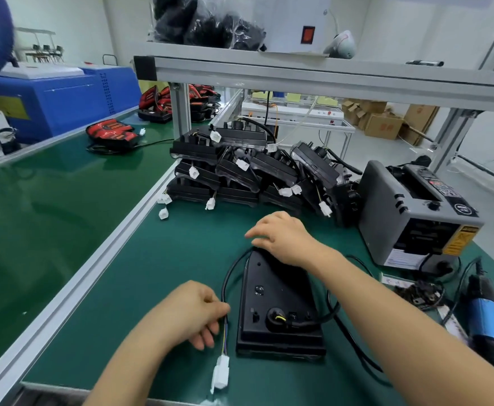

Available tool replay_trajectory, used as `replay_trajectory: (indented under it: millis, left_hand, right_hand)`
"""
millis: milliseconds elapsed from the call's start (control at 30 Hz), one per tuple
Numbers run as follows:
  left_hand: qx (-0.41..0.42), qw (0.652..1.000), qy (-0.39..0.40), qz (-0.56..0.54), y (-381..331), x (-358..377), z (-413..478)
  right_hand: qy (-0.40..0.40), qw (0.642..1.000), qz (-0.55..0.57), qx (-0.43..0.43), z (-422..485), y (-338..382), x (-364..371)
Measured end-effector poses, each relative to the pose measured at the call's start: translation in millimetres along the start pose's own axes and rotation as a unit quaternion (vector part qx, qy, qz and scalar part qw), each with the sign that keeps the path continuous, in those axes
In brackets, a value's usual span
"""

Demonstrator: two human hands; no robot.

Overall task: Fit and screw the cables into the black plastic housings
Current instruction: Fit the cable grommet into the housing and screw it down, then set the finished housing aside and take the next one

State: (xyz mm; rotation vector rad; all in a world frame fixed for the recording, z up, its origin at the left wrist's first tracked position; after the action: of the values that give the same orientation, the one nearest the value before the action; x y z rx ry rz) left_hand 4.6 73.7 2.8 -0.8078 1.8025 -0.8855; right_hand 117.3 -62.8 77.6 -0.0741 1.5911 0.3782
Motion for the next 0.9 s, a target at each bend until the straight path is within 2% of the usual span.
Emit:
replay_trajectory:
  millis: [67,133,167,200,233,300,333,433,567,633,700,767,833,900]
  left_hand:
    - [-0.014,1.000,-0.023,-0.001,2,1,1]
    - [-0.017,0.999,-0.046,-0.015,3,1,2]
    - [-0.015,0.998,-0.057,-0.023,3,1,2]
    - [-0.011,0.997,-0.071,-0.031,2,1,2]
    - [-0.002,0.996,-0.086,-0.031,1,0,2]
    - [0.027,0.993,-0.109,0.021,-7,0,-3]
    - [0.043,0.990,-0.116,0.072,-13,0,-6]
    - [0.073,0.971,-0.117,0.193,-29,9,-18]
    - [0.082,0.978,-0.087,0.172,-36,36,-29]
    - [0.074,0.986,-0.087,0.119,-32,45,-31]
    - [0.068,0.991,-0.118,-0.005,-26,47,-36]
    - [0.060,0.979,-0.146,-0.125,-23,48,-40]
    - [0.046,0.948,-0.165,-0.269,-18,51,-40]
    - [0.045,0.885,-0.171,-0.432,-17,53,-37]
  right_hand:
    - [-0.073,0.997,0.003,0.034,-19,-13,-17]
    - [-0.162,0.980,0.014,0.115,-55,-41,-40]
    - [-0.179,0.969,0.012,0.169,-76,-59,-46]
    - [-0.163,0.961,-0.004,0.223,-96,-75,-45]
    - [-0.113,0.956,-0.030,0.268,-113,-87,-37]
    - [0.001,0.953,-0.045,0.301,-138,-95,-11]
    - [0.035,0.953,-0.019,0.301,-146,-91,0]
    - [0.053,0.954,0.070,0.287,-152,-73,16]
    - [0.030,0.960,0.088,0.263,-149,-56,28]
    - [0.021,0.958,0.117,0.263,-149,-56,32]
    - [0.009,0.954,0.147,0.259,-147,-57,32]
    - [-0.013,0.953,0.170,0.249,-142,-56,29]
    - [-0.032,0.950,0.200,0.236,-135,-52,24]
    - [-0.031,0.957,0.203,0.207,-124,-39,21]
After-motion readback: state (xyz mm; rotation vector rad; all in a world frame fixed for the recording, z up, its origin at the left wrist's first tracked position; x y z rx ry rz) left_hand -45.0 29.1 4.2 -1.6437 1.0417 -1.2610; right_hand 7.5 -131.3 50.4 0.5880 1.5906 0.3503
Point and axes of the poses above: each hand's wrist, its own z-axis towards the middle knuckle, its own x-axis out of the palm, y = z × x, the point moved 10 cm from there along z, towards the middle knuckle, and after that the axes turned 9 degrees about x, right-handed, at the moved point
